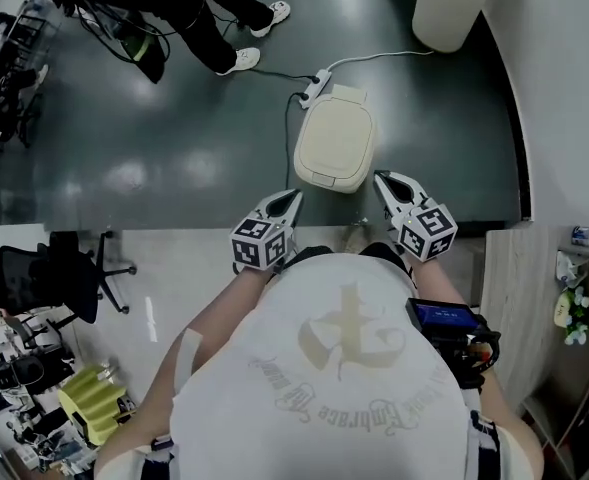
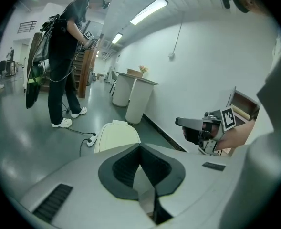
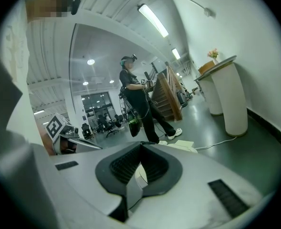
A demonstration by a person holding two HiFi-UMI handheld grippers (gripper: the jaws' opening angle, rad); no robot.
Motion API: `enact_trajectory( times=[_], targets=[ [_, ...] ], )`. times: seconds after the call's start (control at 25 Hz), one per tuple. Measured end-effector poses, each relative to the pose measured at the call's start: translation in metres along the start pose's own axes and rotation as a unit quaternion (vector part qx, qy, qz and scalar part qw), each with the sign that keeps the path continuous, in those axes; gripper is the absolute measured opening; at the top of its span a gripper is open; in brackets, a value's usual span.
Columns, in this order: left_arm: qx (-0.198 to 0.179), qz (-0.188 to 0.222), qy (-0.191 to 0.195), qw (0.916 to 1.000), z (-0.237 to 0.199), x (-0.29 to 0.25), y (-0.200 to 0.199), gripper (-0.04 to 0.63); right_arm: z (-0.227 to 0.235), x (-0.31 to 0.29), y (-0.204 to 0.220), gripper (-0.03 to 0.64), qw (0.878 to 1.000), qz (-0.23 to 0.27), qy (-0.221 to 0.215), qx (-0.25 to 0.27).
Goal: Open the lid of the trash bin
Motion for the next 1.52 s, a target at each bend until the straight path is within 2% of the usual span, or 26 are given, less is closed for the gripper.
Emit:
enact_trajectory(
  times=[0.32, 0.52, 0.76, 0.88, 1.52],
  targets=[
    [0.022, -0.018, -0.033, 0.999, -0.012, -0.009, 0.013, 0.011, 0.018, -0.01, 0.017, 0.005, 0.999, -0.033, -0.015, -0.007],
    [0.028, -0.026, -0.04, 0.9984, -0.015, -0.01, 0.017, 0.011, 0.018, -0.016, 0.02, 0.005, 0.999, -0.044, -0.019, -0.012],
    [0.054, -0.031, -0.011, 0.998, -0.009, -0.02, 0.028, 0.009, 0.019, -0.021, 0.029, 0.005, 0.998, -0.057, -0.018, -0.026],
    [0.063, -0.042, -0.011, 0.9971, -0.014, -0.024, 0.036, 0.011, 0.022, -0.025, 0.034, 0.005, 0.998, -0.058, -0.014, -0.033],
    [0.071, -0.09, 0.011, 0.9933, -0.018, -0.068, 0.055, 0.009, 0.035, -0.031, 0.046, 0.005, 0.997, -0.057, 0.005, -0.049]
  ],
)
Point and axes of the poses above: the fingertips, and each gripper's own axes: x backward along the fingers, z to its right, y out of its underside, the point moved 7 cm from there along x, backward along the fingers, and after that the axes turned 10 degrees about z, right-handed, at the moved point
